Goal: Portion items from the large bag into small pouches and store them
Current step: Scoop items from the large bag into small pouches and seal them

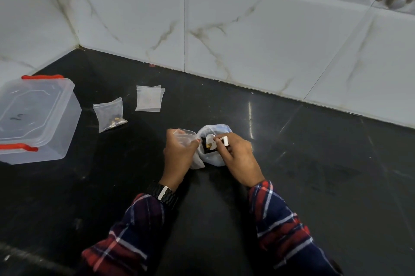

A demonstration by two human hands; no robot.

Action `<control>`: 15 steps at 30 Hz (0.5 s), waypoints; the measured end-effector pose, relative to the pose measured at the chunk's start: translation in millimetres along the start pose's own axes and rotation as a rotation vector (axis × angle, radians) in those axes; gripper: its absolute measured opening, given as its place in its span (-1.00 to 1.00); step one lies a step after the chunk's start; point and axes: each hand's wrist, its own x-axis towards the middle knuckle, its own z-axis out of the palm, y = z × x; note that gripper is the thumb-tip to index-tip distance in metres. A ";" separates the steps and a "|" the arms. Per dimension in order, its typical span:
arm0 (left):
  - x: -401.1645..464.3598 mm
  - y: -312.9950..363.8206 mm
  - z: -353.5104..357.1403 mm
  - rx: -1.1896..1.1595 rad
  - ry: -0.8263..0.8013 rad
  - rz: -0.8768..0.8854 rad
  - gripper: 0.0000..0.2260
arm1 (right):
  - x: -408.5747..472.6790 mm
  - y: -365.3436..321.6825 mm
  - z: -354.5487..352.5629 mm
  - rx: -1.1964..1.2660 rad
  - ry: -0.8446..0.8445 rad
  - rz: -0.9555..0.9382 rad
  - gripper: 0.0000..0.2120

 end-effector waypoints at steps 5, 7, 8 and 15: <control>-1.9 0.0 -1.4 -0.073 0.020 -0.013 -0.71 | 1.4 4.5 1.4 0.075 0.044 0.086 -0.82; -2.7 0.7 -1.0 -0.092 0.029 -0.019 -0.71 | 1.5 4.4 1.4 0.090 0.085 0.088 -0.80; -2.6 0.7 -1.0 -0.100 0.031 -0.021 -0.71 | 0.6 4.1 1.9 0.086 0.082 0.079 -0.80; -1.0 -0.4 -1.4 -0.095 0.028 -0.019 -0.67 | -2.8 4.6 12.3 0.095 0.079 0.093 -0.80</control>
